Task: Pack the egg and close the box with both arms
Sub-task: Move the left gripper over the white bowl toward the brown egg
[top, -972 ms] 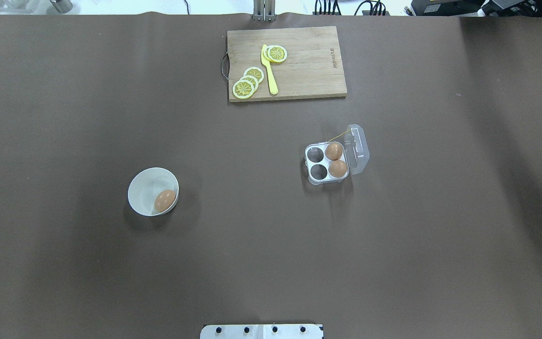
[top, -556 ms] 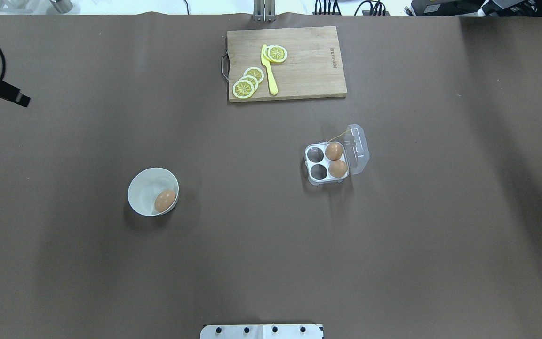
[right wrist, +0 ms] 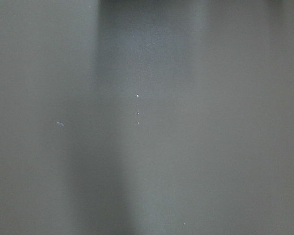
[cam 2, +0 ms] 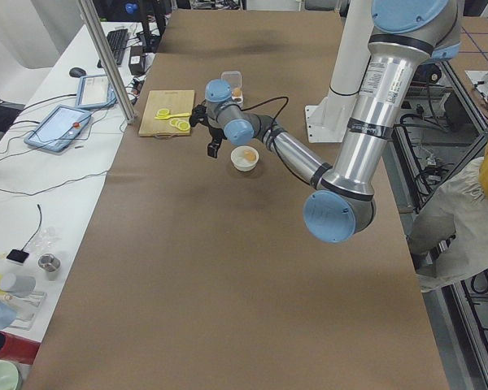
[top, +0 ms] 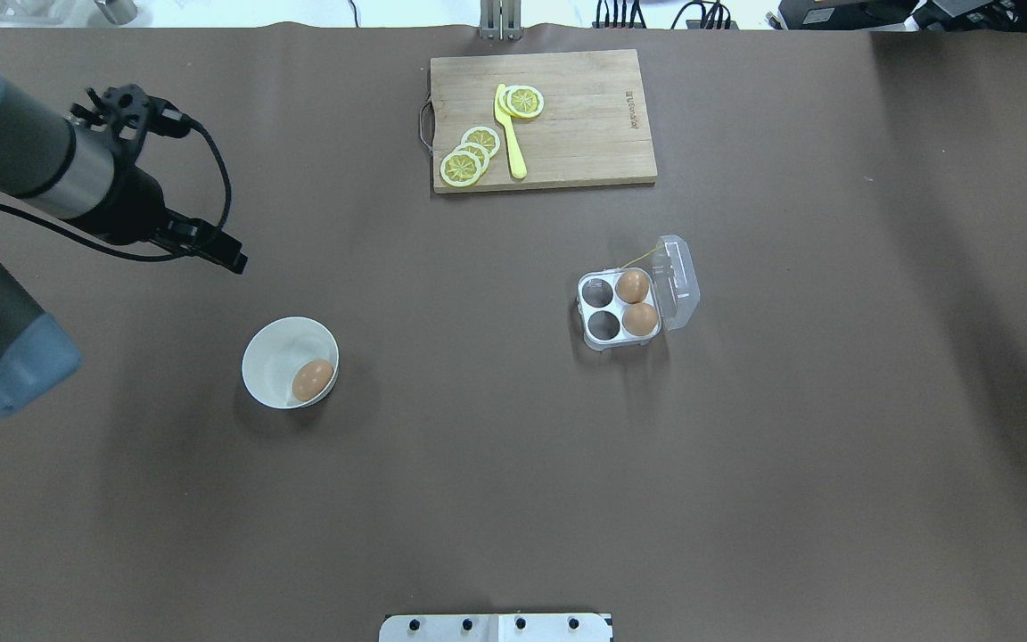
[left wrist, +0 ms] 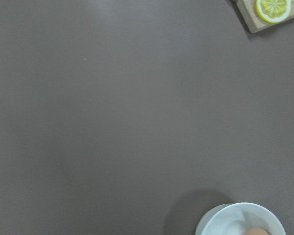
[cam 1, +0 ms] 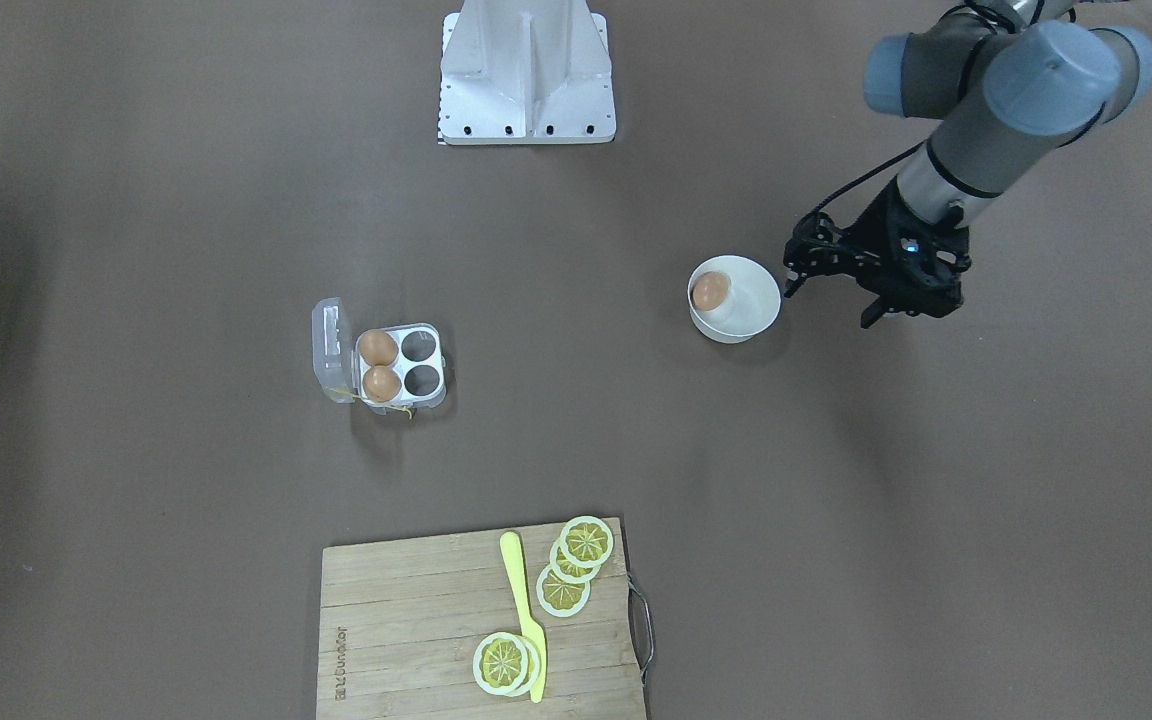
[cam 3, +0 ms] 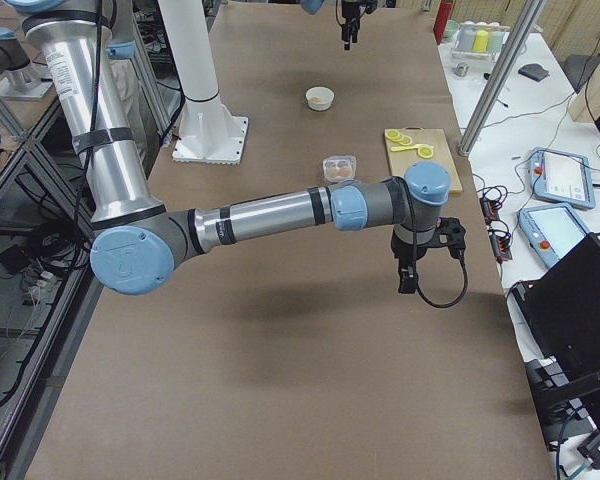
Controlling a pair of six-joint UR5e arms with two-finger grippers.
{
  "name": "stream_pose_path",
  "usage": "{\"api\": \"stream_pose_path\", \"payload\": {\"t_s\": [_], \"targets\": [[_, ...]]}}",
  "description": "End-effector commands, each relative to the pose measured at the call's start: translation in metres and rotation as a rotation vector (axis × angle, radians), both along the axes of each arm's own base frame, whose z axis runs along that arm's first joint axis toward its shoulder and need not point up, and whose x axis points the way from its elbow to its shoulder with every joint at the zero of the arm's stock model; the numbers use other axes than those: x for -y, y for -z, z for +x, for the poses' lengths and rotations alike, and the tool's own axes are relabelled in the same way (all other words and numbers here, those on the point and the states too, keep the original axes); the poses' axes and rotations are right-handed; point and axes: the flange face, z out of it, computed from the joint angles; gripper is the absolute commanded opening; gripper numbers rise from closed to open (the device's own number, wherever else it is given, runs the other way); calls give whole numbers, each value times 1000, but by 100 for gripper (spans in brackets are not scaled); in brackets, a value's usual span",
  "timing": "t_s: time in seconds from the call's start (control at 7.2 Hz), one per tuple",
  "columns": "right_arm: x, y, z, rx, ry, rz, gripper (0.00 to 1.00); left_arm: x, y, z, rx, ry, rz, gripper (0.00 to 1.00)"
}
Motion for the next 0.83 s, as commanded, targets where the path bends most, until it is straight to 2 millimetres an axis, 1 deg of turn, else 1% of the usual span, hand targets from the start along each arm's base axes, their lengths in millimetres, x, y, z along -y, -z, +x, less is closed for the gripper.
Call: {"api": "stream_pose_path", "payload": {"t_s": [0.0, 0.14, 0.28, 0.42, 0.56, 0.69], "targets": [[-2, -4, 0, -2, 1, -5, 100, -32, 24, 52, -20, -19, -42, 97], [-3, -5, 0, -2, 1, -6, 100, -34, 21, 58, -5, -6, -35, 96], [-4, -4, 0, -2, 1, -3, 100, -34, 14, 60, 6, -7, -41, 87], [-4, -1, 0, -2, 1, 1, 100, -34, 9, 60, 14, -11, -45, 85], [-4, -1, 0, -2, 1, 3, 100, -32, 1, 64, 29, -14, -54, 78], [-5, 1, 0, 5, 1, 3, 100, -33, -7, 70, 43, -23, -60, 77]]}}
